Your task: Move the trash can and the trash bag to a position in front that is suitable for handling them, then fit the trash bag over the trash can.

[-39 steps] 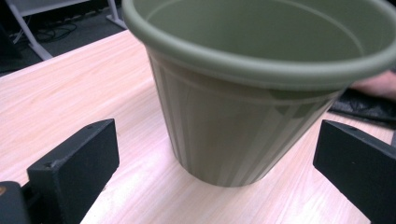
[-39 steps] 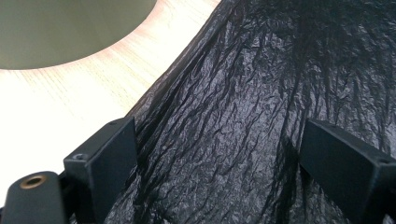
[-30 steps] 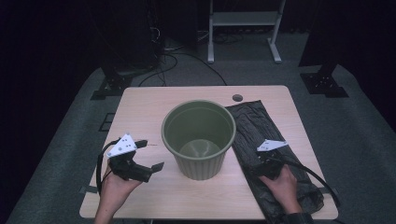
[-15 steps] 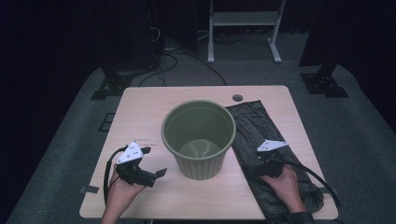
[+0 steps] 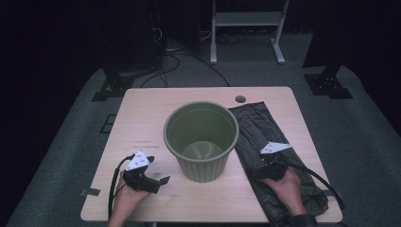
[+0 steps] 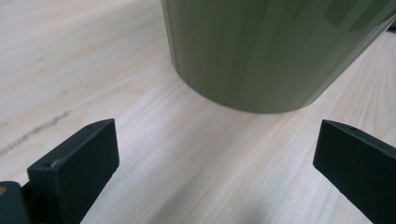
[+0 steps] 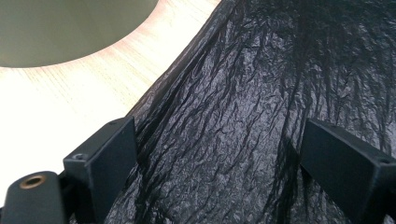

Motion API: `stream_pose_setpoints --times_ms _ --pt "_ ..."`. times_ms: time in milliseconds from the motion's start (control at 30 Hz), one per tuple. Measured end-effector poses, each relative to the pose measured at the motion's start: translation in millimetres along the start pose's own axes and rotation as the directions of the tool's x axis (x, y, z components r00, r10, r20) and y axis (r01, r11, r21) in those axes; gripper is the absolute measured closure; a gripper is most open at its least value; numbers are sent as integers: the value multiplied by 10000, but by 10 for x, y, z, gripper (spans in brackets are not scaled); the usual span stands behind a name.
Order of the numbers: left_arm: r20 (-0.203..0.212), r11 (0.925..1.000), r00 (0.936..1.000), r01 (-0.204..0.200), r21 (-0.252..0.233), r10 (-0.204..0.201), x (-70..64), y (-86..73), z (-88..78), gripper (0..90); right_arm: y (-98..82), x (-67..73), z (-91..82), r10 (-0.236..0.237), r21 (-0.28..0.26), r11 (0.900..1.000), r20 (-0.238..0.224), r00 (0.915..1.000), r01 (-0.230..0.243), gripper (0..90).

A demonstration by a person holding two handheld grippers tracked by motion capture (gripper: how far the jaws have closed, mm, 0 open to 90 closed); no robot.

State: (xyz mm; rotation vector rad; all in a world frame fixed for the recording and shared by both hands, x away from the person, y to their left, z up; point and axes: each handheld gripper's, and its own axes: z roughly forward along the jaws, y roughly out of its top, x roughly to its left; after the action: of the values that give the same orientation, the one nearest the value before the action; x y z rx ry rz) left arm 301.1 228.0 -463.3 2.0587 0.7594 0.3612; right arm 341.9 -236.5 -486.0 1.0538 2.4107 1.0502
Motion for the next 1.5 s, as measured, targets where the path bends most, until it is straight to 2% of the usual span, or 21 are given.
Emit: stream_pose_setpoints --times_ms 100,233,300,467,600,733,1167,1333,1500 --pt "-216 9984 9996 -172 534 184 16 -49 54 0 0 0 0 1 -2 10000 3 10000 -1 98" --pt "-242 9980 9997 -5 634 21 45 -96 82 0 -1 2 -1 -3 -3 10000 5 10000 3 98" --pt "-278 9965 9996 55 829 -32 61 -126 92 0 -1 2 -1 -3 -3 10000 5 10000 3 98" --pt "-377 9948 9993 46 1019 -8 72 -140 102 0 -3 3 -3 4 -1 10000 -2 10000 -4 98" --pt "-378 9843 9989 -212 1753 282 51 -129 158 0 -10 4 -12 104 -22 9999 71 9999 -104 98" --pt "-351 9844 9990 -201 1750 267 50 -129 159 0 10 -16 -59 328 138 9994 1 9995 -328 94" --pt "-354 9842 9990 -204 1757 271 50 -129 160 0 153 -146 -343 436 -386 9984 377 9983 -422 94" --pt "-351 9842 9990 -205 1757 271 50 -129 160 0 179 -256 -468 491 -207 9986 701 9963 -478 94" --pt "-352 9842 9990 -204 1758 270 50 -129 160 0 171 -443 -545 701 -85 9975 1148 9909 -696 94"
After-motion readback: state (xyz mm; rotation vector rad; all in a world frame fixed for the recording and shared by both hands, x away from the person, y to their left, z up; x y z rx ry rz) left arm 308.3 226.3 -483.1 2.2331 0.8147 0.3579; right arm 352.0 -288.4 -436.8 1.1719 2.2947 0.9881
